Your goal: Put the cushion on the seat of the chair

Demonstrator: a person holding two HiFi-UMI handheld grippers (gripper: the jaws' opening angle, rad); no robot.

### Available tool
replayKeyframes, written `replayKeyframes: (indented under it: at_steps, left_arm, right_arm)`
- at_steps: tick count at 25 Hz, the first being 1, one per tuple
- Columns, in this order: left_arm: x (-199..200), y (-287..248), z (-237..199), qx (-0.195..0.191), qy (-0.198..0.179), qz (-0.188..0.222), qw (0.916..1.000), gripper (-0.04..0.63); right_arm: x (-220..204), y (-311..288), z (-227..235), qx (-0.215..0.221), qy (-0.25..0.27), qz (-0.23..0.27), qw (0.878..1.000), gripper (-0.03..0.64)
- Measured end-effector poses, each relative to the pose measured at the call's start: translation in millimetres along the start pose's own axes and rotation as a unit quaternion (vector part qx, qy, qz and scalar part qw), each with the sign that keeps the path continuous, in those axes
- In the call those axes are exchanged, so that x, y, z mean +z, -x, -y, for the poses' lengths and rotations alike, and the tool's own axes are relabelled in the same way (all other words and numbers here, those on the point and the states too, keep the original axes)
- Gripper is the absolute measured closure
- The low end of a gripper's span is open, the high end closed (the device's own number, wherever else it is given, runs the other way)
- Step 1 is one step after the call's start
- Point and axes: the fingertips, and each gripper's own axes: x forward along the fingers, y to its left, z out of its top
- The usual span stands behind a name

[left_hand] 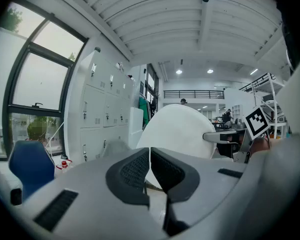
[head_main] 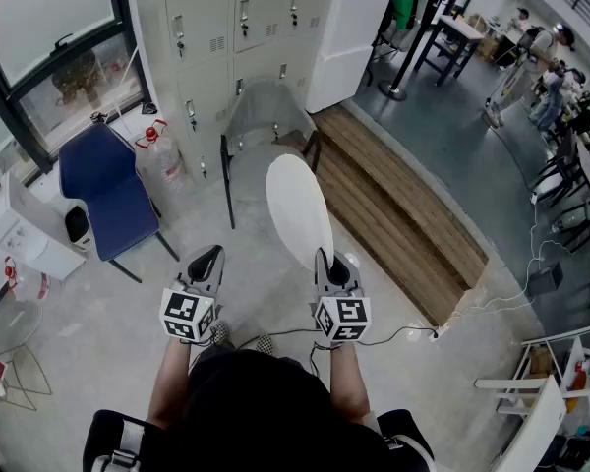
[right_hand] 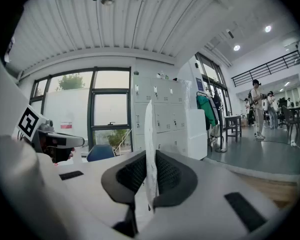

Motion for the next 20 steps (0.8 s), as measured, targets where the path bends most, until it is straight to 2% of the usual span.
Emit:
replayKeyframes:
  at_steps: [9,20]
  left_arm:
    - [-2,0,1,0.005,0.003,0.000,1.0000,0.571]
    - [-8,9,-9,0.035,0.010,0.000,0.9993,0.571]
  right_arm:
    - [0,3,2,0.006,-0.002,0.005,1.000,0.564]
    - [-1,-12,-22,0.061,0.020,0.001,0.998,0.565]
